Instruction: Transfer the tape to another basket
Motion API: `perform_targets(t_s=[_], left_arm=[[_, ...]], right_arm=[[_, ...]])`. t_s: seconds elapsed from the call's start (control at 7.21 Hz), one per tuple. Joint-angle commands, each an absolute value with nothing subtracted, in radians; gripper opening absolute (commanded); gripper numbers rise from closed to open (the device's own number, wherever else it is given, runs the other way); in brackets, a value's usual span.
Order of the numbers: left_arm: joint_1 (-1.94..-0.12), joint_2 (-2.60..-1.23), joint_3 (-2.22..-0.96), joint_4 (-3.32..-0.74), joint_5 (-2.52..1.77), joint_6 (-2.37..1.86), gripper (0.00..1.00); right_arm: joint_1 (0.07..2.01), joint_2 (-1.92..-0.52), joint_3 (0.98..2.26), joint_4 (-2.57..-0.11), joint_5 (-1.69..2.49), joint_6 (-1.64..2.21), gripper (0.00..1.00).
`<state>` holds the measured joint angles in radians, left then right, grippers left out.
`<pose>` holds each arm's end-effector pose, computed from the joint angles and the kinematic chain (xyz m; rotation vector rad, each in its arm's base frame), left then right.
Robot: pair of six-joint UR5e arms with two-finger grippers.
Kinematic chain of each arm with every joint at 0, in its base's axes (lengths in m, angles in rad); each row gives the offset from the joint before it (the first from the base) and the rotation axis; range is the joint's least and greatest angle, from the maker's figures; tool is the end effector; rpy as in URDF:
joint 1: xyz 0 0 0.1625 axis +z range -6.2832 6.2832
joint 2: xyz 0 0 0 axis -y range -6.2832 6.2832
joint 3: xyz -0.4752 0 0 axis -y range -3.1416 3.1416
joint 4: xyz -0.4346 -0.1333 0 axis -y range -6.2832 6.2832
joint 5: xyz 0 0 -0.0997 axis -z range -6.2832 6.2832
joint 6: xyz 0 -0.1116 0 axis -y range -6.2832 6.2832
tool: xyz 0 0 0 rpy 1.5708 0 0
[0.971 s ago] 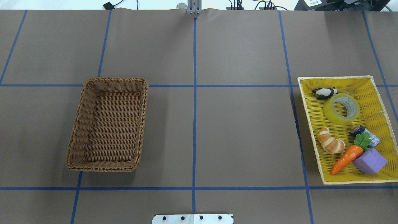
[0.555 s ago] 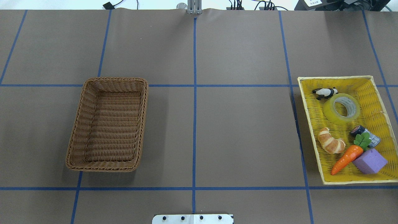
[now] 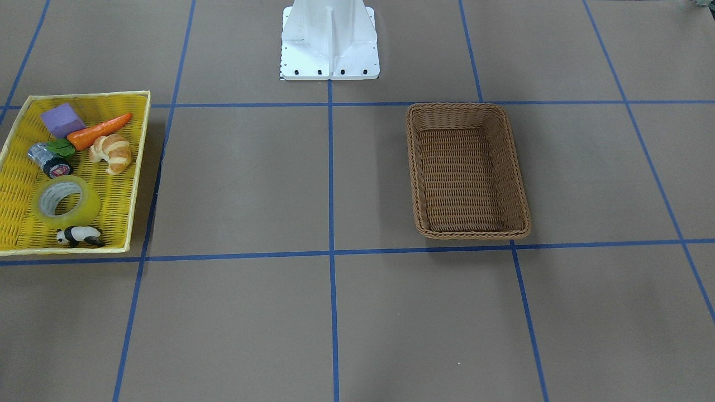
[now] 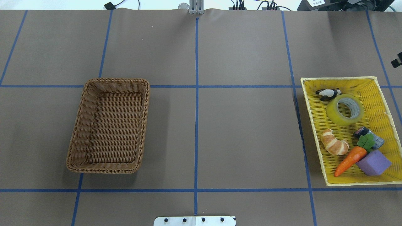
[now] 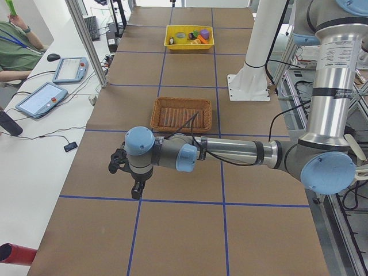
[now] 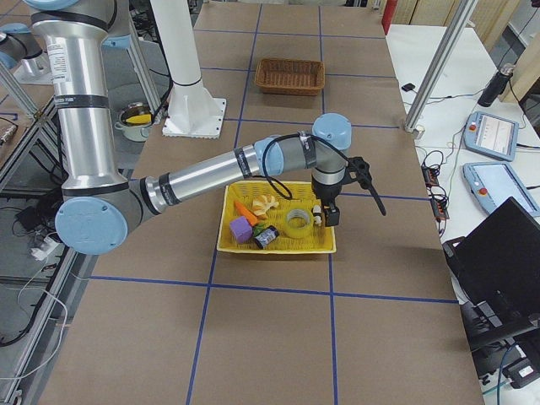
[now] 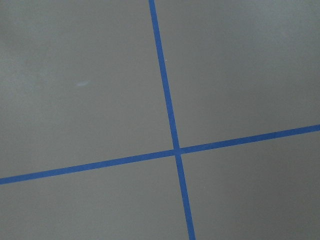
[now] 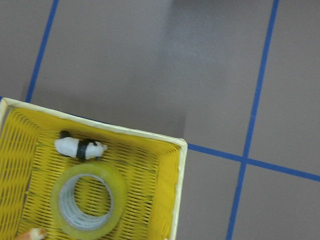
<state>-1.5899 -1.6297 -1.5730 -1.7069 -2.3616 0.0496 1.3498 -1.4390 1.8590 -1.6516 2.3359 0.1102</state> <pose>-0.0649 -0.5738 0.6678 0.2138 0.7815 0.1068 -0.0725 -0.5782 0.4991 0.1935 -0.8018 -0.2342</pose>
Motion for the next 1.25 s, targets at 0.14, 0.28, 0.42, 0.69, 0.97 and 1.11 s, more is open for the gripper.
perform_targets(t_s=[0.14,0.28,0.42,0.69,0.97,1.11], left_arm=[[-1.583,-1.629,-1.566,-1.706,-2.361,0.049,0.98],[-1.575,-1.628,-1.566,-1.704,-2.361,0.049,0.98],[-1.566,-1.626,-1.565,-1.703,-2.361,0.049,0.98],[-1.562,-1.626,-1.557,-1.704,-2.359,0.051,0.98],[-1.562,-1.626,-1.559,-1.706,-2.361,0.049,0.98],[-1.560,-1.626,-1.557,-1.704,-2.361,0.051,0.98]], right_arm=[[1.212,-1.447,1.792,-1.509,2.335,0.169,1.00],[1.201,-1.448,1.769,-1.509,2.330,0.167,1.00],[1.184,-1.448,1.747,-1.509,2.329,0.149,1.00],[1.180,-1.442,1.682,-1.511,2.324,0.024,1.00],[1.145,-1.433,1.645,-1.511,2.301,-0.014,1.00],[1.125,-1.434,1.634,-1.511,2.269,-0.015,1.00]])
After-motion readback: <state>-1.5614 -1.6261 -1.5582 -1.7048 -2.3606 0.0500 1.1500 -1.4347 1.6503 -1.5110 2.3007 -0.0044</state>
